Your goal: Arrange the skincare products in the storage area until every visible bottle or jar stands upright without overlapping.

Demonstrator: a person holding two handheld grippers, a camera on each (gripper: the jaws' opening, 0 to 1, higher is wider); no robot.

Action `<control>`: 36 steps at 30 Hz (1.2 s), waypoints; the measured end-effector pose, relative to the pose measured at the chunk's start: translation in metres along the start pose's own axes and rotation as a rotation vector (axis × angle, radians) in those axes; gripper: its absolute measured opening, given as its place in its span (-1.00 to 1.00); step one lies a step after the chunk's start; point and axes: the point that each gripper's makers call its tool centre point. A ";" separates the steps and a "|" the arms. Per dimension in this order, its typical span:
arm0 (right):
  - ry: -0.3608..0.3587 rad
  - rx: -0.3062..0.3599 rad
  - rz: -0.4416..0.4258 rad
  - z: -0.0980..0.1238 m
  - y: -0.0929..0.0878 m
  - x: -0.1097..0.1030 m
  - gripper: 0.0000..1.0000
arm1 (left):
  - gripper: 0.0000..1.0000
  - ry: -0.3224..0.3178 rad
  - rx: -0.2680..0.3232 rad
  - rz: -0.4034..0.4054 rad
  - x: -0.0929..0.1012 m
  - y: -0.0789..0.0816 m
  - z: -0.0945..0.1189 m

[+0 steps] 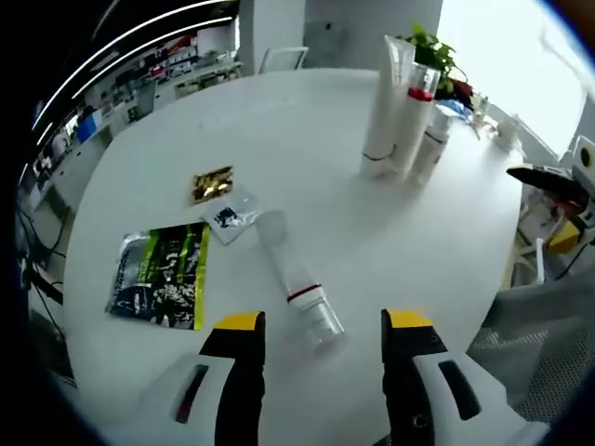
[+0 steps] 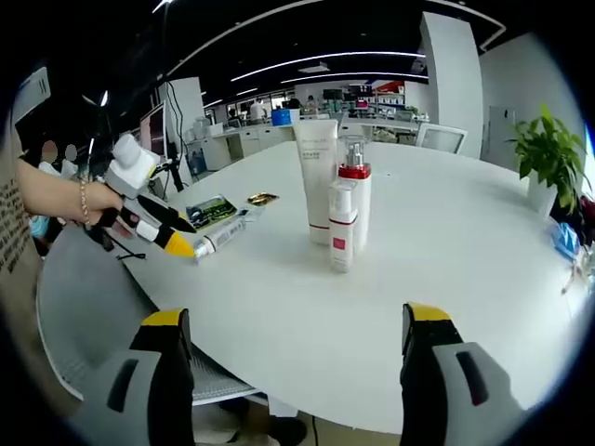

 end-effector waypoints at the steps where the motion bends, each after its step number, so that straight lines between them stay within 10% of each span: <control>1: -0.001 -0.002 -0.001 0.000 -0.001 0.000 0.88 | -0.13 0.007 -0.003 -0.004 -0.002 0.000 -0.002; 27: -0.021 -0.023 -0.024 -0.001 -0.012 -0.007 0.85 | -0.69 0.043 -0.040 -0.111 -0.014 -0.009 -0.020; 36: -0.004 -0.014 -0.021 -0.005 -0.008 -0.015 0.83 | -0.71 -0.073 -0.065 -0.145 -0.003 -0.006 -0.017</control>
Point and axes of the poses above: the point that each gripper's makers call its tool centre point, and the gripper's own axes: z roughly backward along the fingers, x roughly to its right, y roughly out of its top, and after that the axes turned 15 degrees about x, right-handed
